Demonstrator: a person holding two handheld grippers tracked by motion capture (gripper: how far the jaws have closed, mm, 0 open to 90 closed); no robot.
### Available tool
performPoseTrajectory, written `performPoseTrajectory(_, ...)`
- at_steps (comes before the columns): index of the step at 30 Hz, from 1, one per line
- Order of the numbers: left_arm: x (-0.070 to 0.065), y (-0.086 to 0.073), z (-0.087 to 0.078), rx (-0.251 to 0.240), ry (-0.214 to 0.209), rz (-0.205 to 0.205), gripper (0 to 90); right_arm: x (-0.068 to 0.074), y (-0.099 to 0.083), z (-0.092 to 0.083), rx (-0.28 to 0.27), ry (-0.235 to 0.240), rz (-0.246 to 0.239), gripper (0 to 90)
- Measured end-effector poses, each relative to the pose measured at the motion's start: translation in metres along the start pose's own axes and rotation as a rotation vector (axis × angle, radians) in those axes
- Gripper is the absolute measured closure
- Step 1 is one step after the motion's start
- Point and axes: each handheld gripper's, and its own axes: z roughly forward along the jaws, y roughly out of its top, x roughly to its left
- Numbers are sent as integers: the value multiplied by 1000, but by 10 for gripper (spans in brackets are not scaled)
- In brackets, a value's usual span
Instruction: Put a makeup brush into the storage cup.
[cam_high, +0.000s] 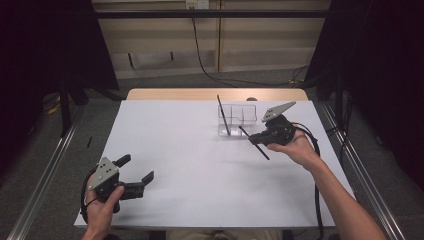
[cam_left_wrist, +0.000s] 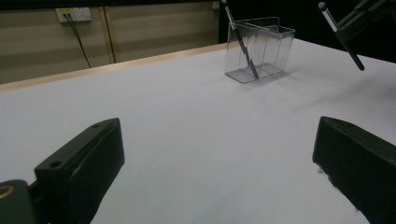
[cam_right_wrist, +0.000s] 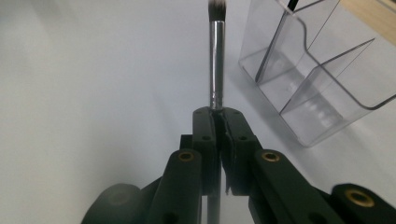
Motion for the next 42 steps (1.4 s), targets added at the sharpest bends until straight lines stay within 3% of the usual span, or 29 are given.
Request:
performPoseTrajectory(5, 1, 0, 0, -1, 0, -3, 22, 1, -5, -3, -84, 0, 22, 849)
performPoseTrajectory(10, 0, 0, 1, 5, -7, 4, 22, -1, -10, -2, -147, 39, 61, 849)
performPoseTrajectory(17, 0, 0, 1, 1, -3, 1, 22, 0, -15, 0, -208, 9, 84, 848)
performPoseTrajectory(23, 1, 0, 1, 2, -4, 1, 22, 0, -18, -6, -300, 1, 82, 849)
performPoseTrajectory(29, 1, 0, 0, -4, -2, 4, 22, 0, -21, -6, -344, 1, 81, 848)
performPoseTrajectory(36, 1, 0, 1, -1, -3, 7, 22, 3, -16, -5, -467, -15, 72, 848)
performPoseTrajectory(42, 1, 0, -1, -4, 1, 1, 22, 5, -14, -2, -497, -21, 72, 848)
